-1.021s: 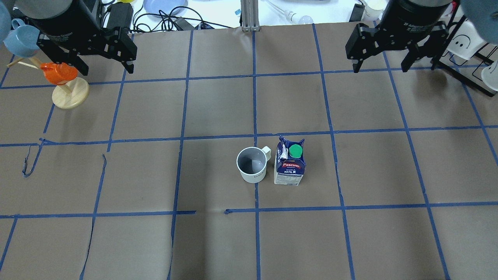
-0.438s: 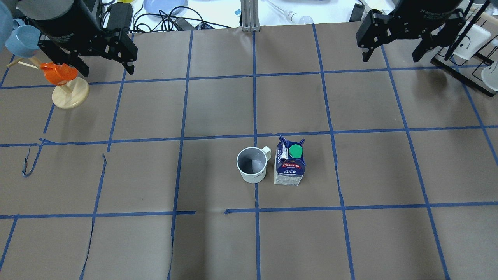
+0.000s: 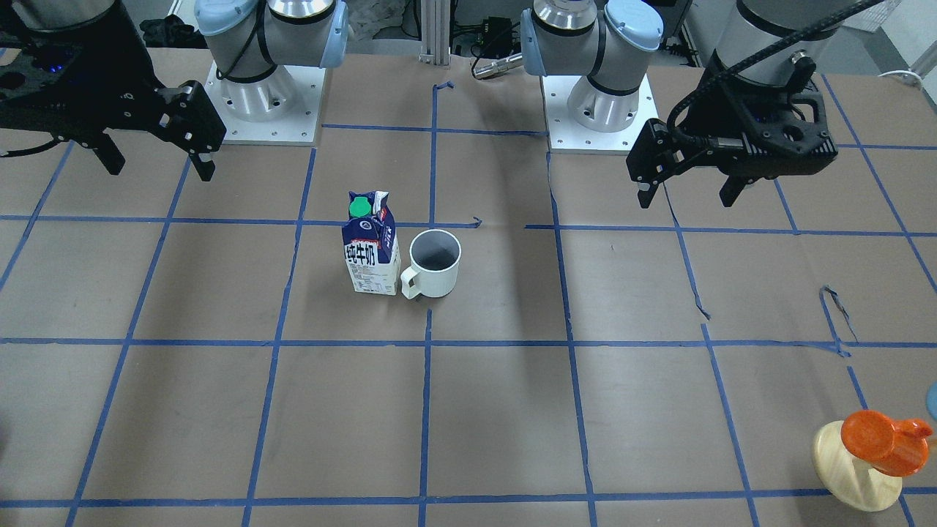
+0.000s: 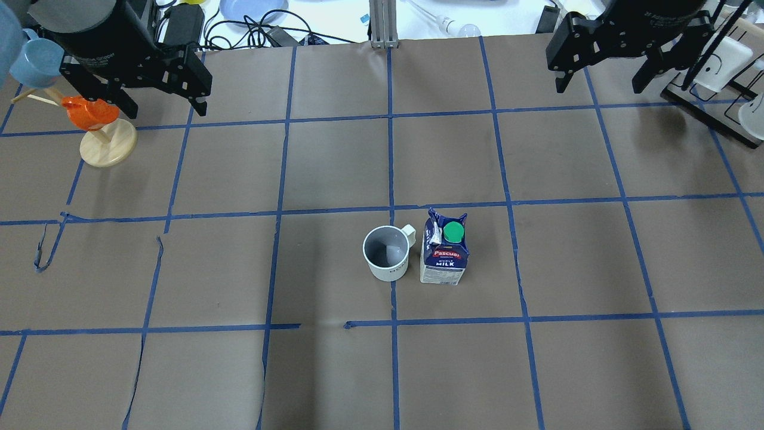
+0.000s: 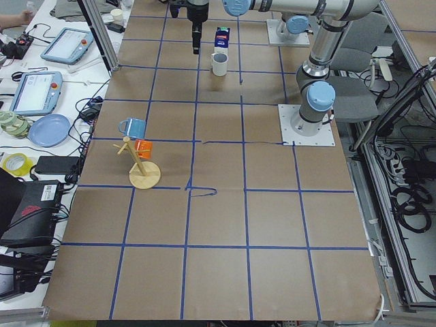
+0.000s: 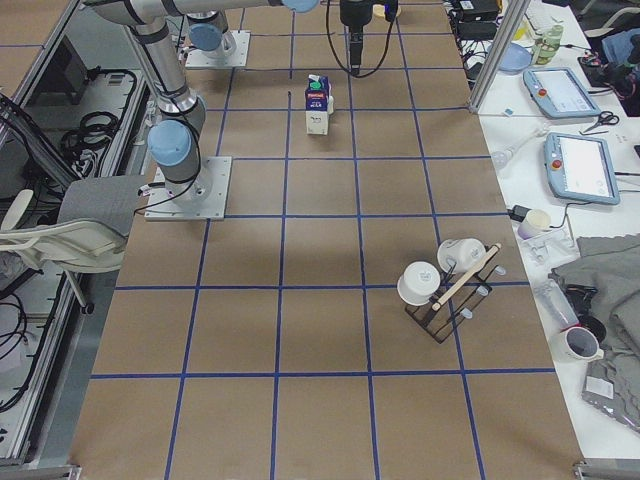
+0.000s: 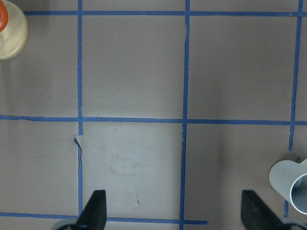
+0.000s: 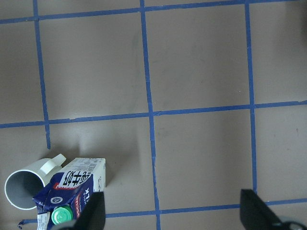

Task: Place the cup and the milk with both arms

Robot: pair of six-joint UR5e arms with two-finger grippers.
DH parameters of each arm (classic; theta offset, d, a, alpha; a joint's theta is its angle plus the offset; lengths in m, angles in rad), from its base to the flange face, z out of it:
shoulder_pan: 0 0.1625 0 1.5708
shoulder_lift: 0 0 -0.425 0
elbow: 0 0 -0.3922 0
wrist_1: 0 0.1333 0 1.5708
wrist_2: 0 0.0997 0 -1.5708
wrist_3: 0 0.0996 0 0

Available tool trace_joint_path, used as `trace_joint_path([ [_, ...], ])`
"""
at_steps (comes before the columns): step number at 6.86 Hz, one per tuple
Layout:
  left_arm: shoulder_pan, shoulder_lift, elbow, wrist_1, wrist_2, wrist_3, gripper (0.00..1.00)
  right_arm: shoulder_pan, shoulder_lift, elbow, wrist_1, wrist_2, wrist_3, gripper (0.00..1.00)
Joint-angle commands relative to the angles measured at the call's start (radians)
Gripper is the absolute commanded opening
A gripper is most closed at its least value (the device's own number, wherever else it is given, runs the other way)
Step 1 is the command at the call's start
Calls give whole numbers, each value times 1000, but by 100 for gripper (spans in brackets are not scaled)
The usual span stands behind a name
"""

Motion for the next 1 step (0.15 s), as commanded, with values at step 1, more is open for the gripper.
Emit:
trace_joint_path([
  [1, 1, 0, 0, 1, -2, 0, 100, 0, 0, 2, 2, 0, -1, 100],
])
